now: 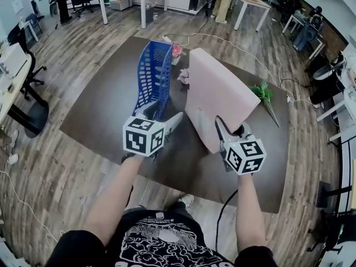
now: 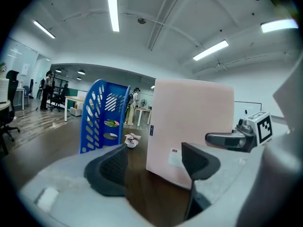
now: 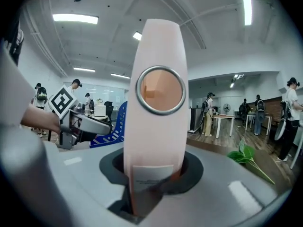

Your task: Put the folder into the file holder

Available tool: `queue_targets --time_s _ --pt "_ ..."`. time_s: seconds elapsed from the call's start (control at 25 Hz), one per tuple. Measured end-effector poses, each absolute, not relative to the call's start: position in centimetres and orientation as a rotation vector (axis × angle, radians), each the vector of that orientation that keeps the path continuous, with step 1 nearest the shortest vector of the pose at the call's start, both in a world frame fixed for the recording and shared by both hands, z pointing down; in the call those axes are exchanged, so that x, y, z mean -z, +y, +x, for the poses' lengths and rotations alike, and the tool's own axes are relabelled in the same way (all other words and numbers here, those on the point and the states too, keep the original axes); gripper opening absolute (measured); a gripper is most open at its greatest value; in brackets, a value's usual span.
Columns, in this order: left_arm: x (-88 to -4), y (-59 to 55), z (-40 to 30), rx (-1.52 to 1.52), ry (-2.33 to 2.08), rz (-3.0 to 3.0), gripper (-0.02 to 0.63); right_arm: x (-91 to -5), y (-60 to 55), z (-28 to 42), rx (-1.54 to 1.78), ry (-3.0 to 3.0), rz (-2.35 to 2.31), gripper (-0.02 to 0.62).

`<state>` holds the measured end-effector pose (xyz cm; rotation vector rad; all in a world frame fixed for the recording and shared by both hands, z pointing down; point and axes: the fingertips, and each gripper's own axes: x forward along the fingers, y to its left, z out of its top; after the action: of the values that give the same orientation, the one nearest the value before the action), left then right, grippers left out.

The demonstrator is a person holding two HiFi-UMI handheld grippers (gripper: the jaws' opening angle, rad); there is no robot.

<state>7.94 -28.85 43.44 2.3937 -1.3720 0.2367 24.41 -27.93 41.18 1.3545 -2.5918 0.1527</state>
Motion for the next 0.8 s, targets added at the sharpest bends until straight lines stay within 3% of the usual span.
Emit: queue_targets --time_s 0.8 --pt "-42.3 -22.0 1.8 -0.272 -1.231 2.484 0.368 -36.1 -20.2 20.0 -0.090 -2.471 1.662 0.115"
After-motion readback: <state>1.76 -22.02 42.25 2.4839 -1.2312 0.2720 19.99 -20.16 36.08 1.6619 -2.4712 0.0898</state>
